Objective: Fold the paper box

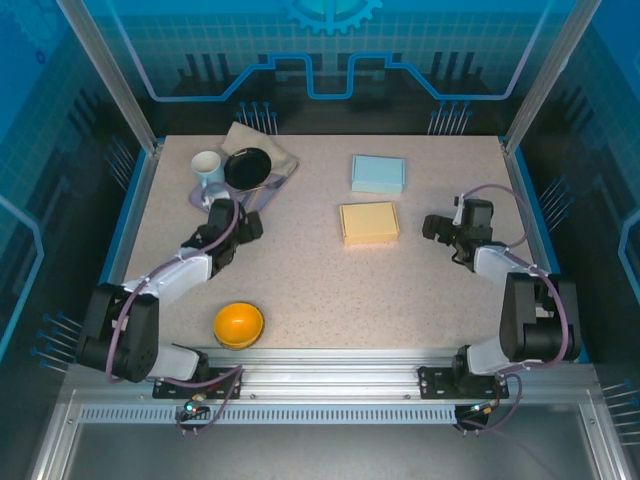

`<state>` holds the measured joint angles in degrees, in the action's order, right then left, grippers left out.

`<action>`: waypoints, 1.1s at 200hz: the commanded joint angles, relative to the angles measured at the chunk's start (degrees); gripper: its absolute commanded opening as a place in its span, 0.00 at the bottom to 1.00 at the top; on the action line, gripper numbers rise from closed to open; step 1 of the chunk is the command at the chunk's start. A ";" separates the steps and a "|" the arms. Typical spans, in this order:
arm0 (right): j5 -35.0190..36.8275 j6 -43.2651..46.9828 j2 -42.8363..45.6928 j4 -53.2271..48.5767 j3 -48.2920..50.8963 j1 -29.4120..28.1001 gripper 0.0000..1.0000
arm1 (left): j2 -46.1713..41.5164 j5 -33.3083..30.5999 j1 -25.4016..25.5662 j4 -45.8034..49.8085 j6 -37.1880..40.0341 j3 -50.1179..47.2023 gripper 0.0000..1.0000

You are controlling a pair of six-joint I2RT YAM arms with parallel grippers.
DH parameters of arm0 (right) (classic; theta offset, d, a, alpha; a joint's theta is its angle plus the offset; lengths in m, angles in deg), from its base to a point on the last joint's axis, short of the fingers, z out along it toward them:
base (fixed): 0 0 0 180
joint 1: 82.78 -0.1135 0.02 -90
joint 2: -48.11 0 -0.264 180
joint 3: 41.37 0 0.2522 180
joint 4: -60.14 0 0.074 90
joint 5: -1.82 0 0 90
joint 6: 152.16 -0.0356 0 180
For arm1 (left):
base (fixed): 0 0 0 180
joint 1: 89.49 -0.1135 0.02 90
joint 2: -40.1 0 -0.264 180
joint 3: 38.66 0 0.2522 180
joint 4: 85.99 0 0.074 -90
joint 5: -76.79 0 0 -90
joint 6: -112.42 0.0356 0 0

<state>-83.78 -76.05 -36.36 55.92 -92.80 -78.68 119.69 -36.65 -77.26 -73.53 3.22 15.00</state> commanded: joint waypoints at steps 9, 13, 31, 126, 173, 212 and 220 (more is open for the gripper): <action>4.06 3.86 -0.92 12.39 2.18 -0.94 1.00 | -1.84 -9.20 -1.43 -13.01 12.71 -2.84 0.99; 4.54 4.84 -0.46 13.39 2.77 -1.81 1.00 | -1.54 -9.89 -1.49 -14.18 13.22 -3.56 0.99; 9.45 9.46 1.65 23.82 9.55 -7.04 1.00 | -1.12 -8.66 -3.12 -22.91 11.23 -9.94 0.99; 4.40 12.70 -1.58 35.58 14.03 -7.93 1.00 | 6.68 12.71 -11.60 -44.35 16.19 -17.42 0.99; 4.41 12.77 -1.58 35.64 14.04 -8.01 1.00 | 7.17 12.45 -11.18 -45.13 16.92 -17.04 0.99; 4.40 12.79 -1.56 35.64 14.06 -7.99 1.00 | 7.24 13.78 -11.18 -44.46 17.52 -16.65 0.99; 4.39 12.75 -1.53 35.64 14.05 -8.01 1.00 | 7.23 14.75 -11.13 -44.16 18.06 -16.39 0.99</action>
<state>-78.77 -63.57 -37.58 89.38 -77.92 -87.23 126.75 -24.98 -88.47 -116.65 19.44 -2.96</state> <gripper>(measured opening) 0.997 0.990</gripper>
